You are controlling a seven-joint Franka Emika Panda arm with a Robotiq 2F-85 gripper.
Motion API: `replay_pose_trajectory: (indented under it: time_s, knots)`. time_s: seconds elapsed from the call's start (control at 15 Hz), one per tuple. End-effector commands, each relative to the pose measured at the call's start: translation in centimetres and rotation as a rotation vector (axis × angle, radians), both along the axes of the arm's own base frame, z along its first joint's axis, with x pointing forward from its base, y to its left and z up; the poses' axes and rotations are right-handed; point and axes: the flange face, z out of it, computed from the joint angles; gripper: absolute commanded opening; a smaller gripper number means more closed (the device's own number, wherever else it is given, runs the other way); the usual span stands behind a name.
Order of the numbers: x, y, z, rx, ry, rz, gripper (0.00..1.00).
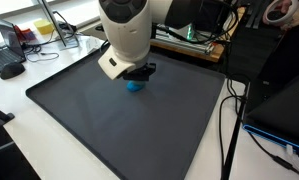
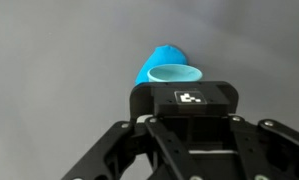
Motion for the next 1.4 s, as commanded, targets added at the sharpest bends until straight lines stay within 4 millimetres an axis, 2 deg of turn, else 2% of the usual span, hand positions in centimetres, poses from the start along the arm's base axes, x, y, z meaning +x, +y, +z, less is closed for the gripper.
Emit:
replay_pose_trajectory:
  time_s: [0.0,0.47,0.93,1.33]
  knots:
    - [2.4,-1.9,-3.4,0.056,-0.048,-0.086,0.22]
    - [3.8,-5.0,-4.3,0.124,-0.102,-0.200,0.22]
    - [4.8,-7.3,-5.4,0.176,-0.176,-0.246,0.22]
    - [6.4,-9.0,-4.7,0.206,-0.238,-0.263,0.22]
